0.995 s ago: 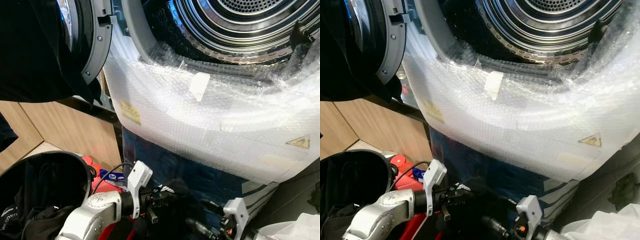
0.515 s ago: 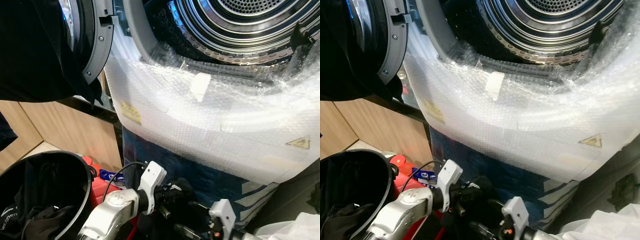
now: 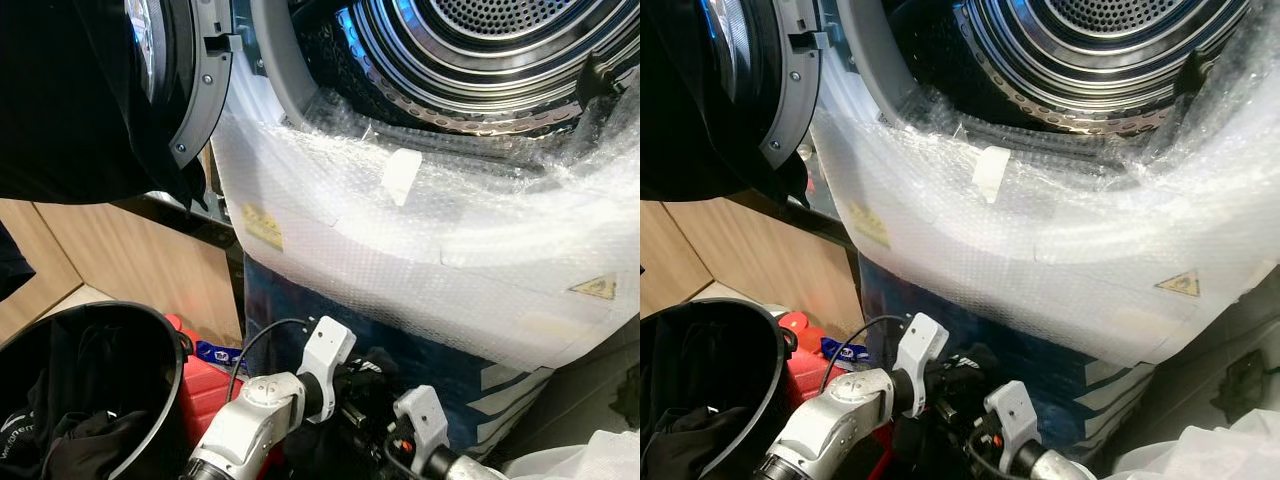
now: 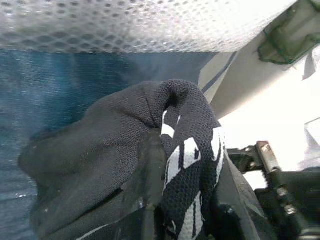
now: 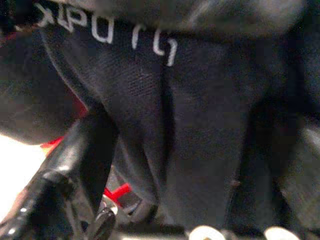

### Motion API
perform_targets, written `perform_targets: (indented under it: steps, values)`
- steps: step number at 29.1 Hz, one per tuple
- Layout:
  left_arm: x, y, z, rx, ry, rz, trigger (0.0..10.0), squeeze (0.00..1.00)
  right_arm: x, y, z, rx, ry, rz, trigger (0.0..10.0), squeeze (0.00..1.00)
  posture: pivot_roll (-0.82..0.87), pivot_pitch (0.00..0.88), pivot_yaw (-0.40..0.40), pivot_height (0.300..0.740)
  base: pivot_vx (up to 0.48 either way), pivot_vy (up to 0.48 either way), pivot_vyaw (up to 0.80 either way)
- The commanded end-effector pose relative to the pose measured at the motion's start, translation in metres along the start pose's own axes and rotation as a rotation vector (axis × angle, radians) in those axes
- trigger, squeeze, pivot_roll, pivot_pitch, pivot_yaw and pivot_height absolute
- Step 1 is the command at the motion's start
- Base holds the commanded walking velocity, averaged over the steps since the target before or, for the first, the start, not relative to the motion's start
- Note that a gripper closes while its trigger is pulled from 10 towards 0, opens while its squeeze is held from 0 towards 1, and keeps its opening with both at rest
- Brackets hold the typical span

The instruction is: Clothes washing

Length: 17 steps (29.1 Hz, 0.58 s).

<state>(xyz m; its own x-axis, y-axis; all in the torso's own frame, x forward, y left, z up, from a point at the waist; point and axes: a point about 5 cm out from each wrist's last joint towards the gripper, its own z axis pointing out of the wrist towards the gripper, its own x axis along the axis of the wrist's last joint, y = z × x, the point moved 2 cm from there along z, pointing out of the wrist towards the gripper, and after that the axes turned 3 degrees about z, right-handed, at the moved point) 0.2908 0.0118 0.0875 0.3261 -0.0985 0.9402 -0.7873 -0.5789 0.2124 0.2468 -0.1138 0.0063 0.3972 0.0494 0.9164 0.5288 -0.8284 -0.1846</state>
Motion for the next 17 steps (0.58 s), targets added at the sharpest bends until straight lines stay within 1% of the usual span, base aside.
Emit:
perform_targets:
  steps: [1,3,4,7,10,13,15,17]
  values:
    - [0.012,0.008,0.004,-0.028,0.031,0.017,0.0,0.0,-0.004,0.001,-0.002,-0.033,0.01,0.038,10.0,0.0,-0.04,0.043,-0.018,0.74,0.0,0.0,0.0]
    - [0.015,0.009,0.005,-0.034,0.04,0.013,0.0,0.0,-0.004,-0.002,-0.002,-0.018,0.013,0.045,10.0,0.0,-0.05,0.043,-0.02,0.74,0.0,0.0,0.0]
    - [0.019,0.012,0.006,-0.044,0.057,0.016,0.0,0.0,-0.006,-0.005,-0.001,-0.007,0.001,0.026,10.0,0.0,-0.05,0.044,-0.02,0.74,0.0,0.0,0.0]
    - [0.024,0.017,0.007,-0.072,0.068,0.034,0.0,0.0,-0.009,-0.006,0.002,-0.023,-0.004,0.018,10.0,0.0,-0.04,0.049,-0.021,0.74,0.0,0.0,0.0]
    - [0.033,0.022,0.009,-0.096,0.096,0.026,0.0,0.0,-0.01,-0.01,0.006,-0.025,-0.002,0.018,10.0,0.0,-0.04,0.049,-0.023,0.74,0.0,0.0,0.0]
    - [0.036,0.028,0.008,-0.135,0.104,0.033,0.0,0.0,-0.012,-0.01,0.008,-0.032,-0.01,0.016,10.0,0.0,-0.04,0.053,-0.023,0.74,0.0,0.0,0.0]
    - [0.036,0.03,0.007,-0.143,0.104,0.036,0.0,0.0,-0.012,-0.009,0.01,-0.045,-0.008,0.023,10.0,0.0,-0.04,0.054,-0.022,0.74,0.0,0.0,0.0]
    - [0.036,0.031,0.008,-0.14,0.102,0.036,0.0,0.0,-0.011,-0.006,0.012,-0.083,0.008,0.03,10.0,0.0,-0.04,0.058,-0.025,0.74,0.0,0.0,0.0]
